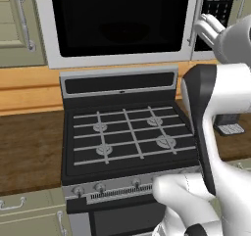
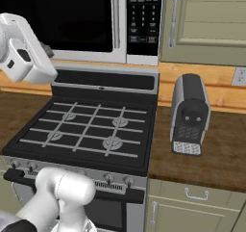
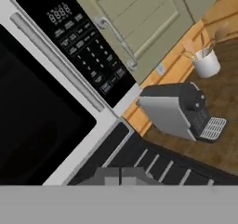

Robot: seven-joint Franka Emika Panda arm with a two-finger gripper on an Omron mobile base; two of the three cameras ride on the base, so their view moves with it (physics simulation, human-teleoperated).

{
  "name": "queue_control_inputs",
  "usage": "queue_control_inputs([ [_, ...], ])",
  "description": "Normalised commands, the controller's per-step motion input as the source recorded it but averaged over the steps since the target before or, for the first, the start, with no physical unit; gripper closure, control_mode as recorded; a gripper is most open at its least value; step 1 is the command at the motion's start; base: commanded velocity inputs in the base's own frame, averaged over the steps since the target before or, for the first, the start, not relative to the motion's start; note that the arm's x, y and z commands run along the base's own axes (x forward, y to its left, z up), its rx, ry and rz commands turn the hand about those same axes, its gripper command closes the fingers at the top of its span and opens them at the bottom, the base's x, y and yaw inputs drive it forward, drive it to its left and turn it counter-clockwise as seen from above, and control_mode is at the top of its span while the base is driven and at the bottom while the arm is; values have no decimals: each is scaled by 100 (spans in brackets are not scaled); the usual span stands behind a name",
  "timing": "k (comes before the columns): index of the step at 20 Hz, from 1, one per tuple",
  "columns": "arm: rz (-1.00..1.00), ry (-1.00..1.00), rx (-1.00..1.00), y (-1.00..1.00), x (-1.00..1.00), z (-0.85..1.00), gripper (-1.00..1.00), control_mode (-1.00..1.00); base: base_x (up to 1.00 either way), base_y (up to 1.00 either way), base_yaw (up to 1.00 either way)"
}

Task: Open the microwave, place the bowl with waffle inside the microwave, then close the microwave door and turn it on.

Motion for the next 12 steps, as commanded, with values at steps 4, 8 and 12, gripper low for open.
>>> queue_control_inputs([
  [4, 0, 29, -44, -36, 0, 0, 100, -100, 0, 0, 0],
  [8, 28, 14, -14, -44, 0, 0, 100, -100, 0, 0, 0],
  [12, 47, 0, 0, -50, 0, 0, 100, -100, 0, 0, 0],
])
